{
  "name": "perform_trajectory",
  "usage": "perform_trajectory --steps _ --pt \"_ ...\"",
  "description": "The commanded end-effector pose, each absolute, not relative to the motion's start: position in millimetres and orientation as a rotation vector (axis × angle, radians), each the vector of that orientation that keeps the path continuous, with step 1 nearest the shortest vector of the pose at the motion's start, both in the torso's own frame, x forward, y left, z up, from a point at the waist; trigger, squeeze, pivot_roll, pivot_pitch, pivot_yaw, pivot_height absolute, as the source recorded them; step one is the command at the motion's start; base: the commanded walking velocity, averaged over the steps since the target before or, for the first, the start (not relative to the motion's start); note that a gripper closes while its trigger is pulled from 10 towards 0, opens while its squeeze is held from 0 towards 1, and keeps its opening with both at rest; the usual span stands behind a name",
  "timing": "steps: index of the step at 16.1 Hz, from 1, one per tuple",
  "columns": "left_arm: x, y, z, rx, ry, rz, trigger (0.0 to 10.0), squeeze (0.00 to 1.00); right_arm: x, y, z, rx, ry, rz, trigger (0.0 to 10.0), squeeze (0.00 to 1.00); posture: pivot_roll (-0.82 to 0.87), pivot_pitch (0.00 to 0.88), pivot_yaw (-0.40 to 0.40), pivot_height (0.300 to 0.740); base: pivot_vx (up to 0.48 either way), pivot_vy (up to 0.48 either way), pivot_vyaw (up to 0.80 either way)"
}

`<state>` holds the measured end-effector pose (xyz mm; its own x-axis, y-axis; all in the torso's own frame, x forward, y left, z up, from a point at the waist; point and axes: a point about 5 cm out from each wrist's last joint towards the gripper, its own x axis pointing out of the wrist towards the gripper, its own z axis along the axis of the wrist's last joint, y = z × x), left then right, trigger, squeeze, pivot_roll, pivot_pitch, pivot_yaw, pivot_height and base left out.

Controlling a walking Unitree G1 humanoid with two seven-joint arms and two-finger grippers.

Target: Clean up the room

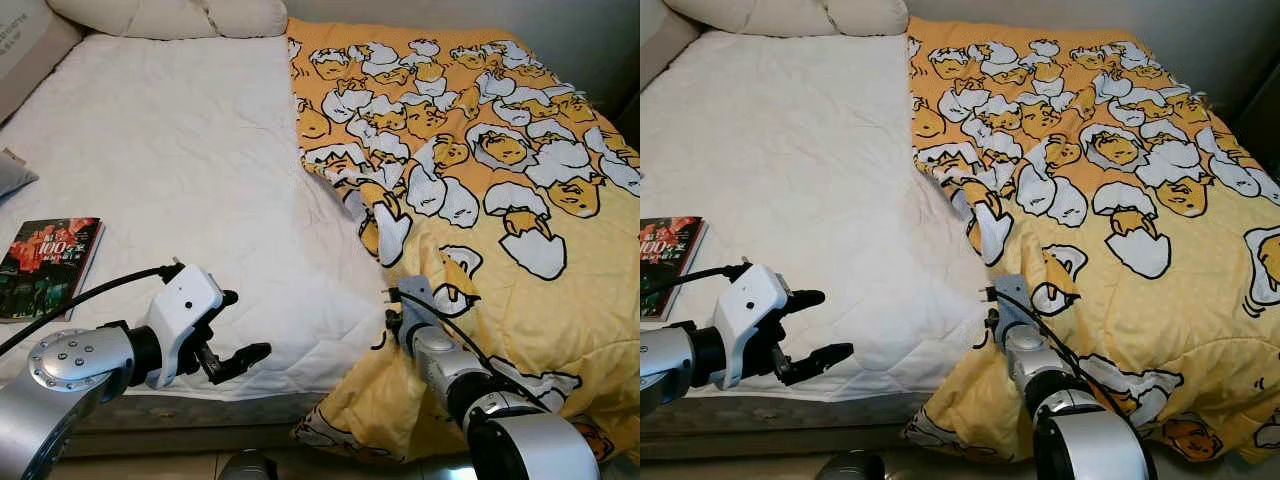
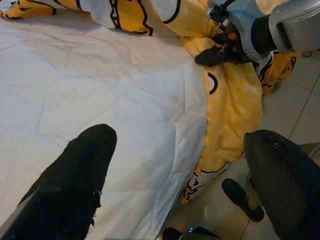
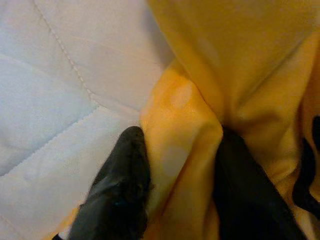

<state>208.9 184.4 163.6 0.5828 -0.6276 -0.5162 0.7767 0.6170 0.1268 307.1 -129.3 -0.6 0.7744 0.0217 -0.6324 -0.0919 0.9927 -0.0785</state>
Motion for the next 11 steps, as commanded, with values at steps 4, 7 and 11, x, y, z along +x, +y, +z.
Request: perform_trajectory --steps 4,7,11 --pt "210 183 163 0.366 0.463 -0.854 10.0 0.00 300 -141 -8 -0.072 0.720 0.031 0.0 0.00 0.32 0.060 -0.001 0.740 0.000 0.000 0.00" --pt "210 184 164 0.369 0.463 -0.851 10.0 0.00 306 -124 2 -0.041 0.616 0.249 0.0 0.00 0.32 0.062 -0.003 0.740 0.000 0.000 0.00" --pt "209 185 164 0.369 0.464 -0.847 10.0 0.00 278 -96 -1 -0.095 0.544 0.913 0.0 0.00 0.32 0.064 -0.005 0.740 0.000 0.000 0.00"
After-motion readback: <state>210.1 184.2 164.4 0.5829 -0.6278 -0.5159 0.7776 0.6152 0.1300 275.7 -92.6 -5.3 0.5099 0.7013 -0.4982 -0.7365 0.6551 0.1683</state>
